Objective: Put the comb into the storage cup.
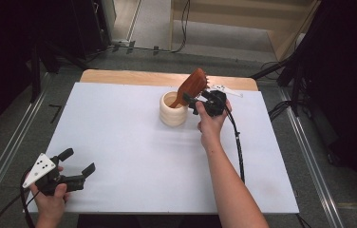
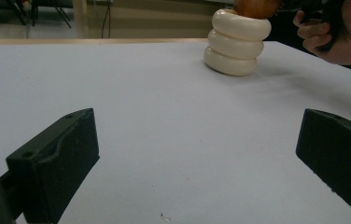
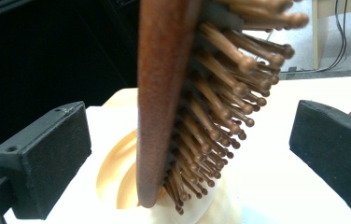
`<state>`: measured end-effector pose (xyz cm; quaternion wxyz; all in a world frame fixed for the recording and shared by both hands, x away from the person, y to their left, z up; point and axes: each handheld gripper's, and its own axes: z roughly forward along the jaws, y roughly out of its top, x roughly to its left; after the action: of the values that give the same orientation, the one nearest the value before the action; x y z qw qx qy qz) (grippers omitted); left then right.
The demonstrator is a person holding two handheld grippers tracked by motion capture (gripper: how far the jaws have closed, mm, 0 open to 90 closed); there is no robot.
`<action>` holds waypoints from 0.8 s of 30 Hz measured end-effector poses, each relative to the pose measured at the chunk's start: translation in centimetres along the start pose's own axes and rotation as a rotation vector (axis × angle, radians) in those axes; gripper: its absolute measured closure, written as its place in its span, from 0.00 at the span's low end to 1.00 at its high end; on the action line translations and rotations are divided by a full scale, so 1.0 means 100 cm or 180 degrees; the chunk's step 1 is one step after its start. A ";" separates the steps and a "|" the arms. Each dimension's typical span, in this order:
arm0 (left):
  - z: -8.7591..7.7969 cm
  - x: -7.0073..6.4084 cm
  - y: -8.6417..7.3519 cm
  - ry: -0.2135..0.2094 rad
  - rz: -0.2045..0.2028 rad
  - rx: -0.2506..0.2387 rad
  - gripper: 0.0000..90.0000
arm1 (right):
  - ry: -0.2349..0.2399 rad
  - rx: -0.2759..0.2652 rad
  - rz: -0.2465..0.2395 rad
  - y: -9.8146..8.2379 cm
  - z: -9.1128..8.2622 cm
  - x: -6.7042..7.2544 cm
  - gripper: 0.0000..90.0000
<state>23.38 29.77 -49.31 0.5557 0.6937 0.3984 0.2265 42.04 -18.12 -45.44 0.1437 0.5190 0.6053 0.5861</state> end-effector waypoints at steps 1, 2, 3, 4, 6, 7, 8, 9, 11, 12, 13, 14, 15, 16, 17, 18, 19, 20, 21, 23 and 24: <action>0.000 0.000 0.000 0.0000 0.0000 0.0000 0.00 | 0.0009 0.0012 -0.0016 0.001 -0.001 0.000 0.00; 0.000 0.000 0.000 0.0001 0.0000 0.0000 0.00 | -0.0006 0.0012 -0.0032 0.001 -0.002 0.000 0.00; 0.000 0.000 0.000 0.0002 0.0000 0.0000 0.00 | -0.0016 0.0011 -0.0049 0.001 -0.002 0.001 0.00; 0.000 0.000 0.000 0.0002 0.0000 0.0000 0.00 | -0.0033 0.0038 -0.0046 0.002 -0.004 0.001 0.00; 0.000 0.000 0.000 0.0000 0.0001 0.0000 0.00 | -0.0038 0.0046 -0.0034 0.003 -0.006 0.001 0.00; 0.000 0.000 0.000 0.0000 0.0002 0.0000 0.00 | -0.0056 0.0046 -0.0052 0.004 -0.007 0.001 0.00; 0.000 0.000 0.000 0.0000 0.0000 0.0000 0.00 | -0.0069 0.0053 -0.0063 0.004 -0.008 0.002 0.00; 0.000 0.000 0.000 0.0000 0.0001 0.0000 0.00 | -0.0079 0.0057 -0.0076 0.005 -0.010 0.003 0.00; 0.000 0.000 0.000 -0.0001 -0.0001 -0.0002 0.00 | -0.0091 0.0059 -0.0114 0.006 -0.013 0.004 0.00; 0.000 0.000 0.000 -0.0002 -0.0001 -0.0004 0.00 | -0.0113 0.0060 -0.0141 0.007 -0.015 0.004 0.00; 0.000 0.000 0.000 -0.0003 -0.0002 -0.0004 0.00 | -0.0115 0.0062 -0.0148 0.007 -0.016 0.004 0.00; 0.000 0.000 0.000 -0.0003 -0.0002 -0.0006 0.00 | -0.0116 0.0069 -0.0162 0.008 -0.018 0.005 0.00; 0.000 0.000 0.000 -0.0004 0.0000 -0.0005 0.00 | -0.0137 0.0067 -0.0183 0.009 -0.020 0.005 0.00; 0.000 0.000 0.000 -0.0002 -0.0006 -0.0009 0.00 | -0.0145 0.0074 -0.0220 0.009 -0.022 0.006 0.00; 0.000 0.000 0.000 -0.0005 -0.0005 -0.0011 0.00 | -0.0155 0.0075 -0.0248 0.010 -0.024 0.006 0.00; 0.000 0.000 0.000 -0.0006 -0.0006 -0.0012 0.00 | -0.0151 0.0075 -0.0276 0.010 -0.026 0.007 0.00; 0.000 0.000 0.000 -0.0005 -0.0001 -0.0007 0.00 | -0.0153 0.0081 -0.0297 0.010 -0.028 0.007 0.00; 0.000 0.000 0.000 -0.0005 0.0003 -0.0006 0.00 | -0.0163 0.0083 -0.0307 0.010 -0.030 0.007 0.00; 0.000 0.000 0.000 -0.0005 0.0004 -0.0005 0.00 | -0.0170 0.0080 -0.0330 0.010 -0.032 0.006 0.00; 0.000 0.000 0.000 -0.0005 0.0002 -0.0006 0.00 | -0.0174 0.0076 -0.0370 0.009 -0.038 0.006 0.00; 0.000 0.000 0.000 -0.0003 -0.0005 -0.0011 0.00 | -0.0172 0.0076 -0.0388 0.008 -0.040 0.006 0.00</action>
<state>23.36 29.77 -49.31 0.5573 0.6925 0.3983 0.2264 39.05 -20.04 -43.42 0.1892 0.4985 0.6387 0.5548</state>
